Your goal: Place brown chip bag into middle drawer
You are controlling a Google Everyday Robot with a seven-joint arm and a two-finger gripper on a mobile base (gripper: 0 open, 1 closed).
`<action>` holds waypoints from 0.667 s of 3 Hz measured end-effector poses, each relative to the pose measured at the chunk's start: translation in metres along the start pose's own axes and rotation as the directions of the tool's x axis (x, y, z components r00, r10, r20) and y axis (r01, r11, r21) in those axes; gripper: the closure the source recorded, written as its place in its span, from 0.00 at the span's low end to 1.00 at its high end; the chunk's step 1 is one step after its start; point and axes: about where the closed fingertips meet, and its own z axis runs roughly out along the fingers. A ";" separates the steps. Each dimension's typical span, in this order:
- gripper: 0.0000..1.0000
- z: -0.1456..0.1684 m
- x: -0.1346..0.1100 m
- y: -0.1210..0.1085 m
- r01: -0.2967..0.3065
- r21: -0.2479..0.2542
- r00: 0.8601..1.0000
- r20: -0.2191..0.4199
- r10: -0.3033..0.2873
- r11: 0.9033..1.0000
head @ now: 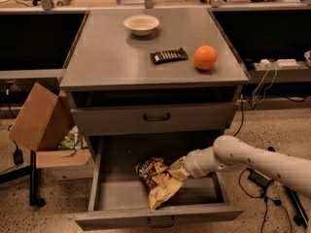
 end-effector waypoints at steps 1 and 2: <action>0.42 0.000 0.000 0.000 0.000 0.000 1.000 0.000 0.000 1.000; 0.19 0.000 0.000 0.000 0.000 0.000 1.000 0.000 0.000 1.000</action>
Offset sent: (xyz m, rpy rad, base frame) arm 0.0000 0.0000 0.0000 0.0000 0.0000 0.0000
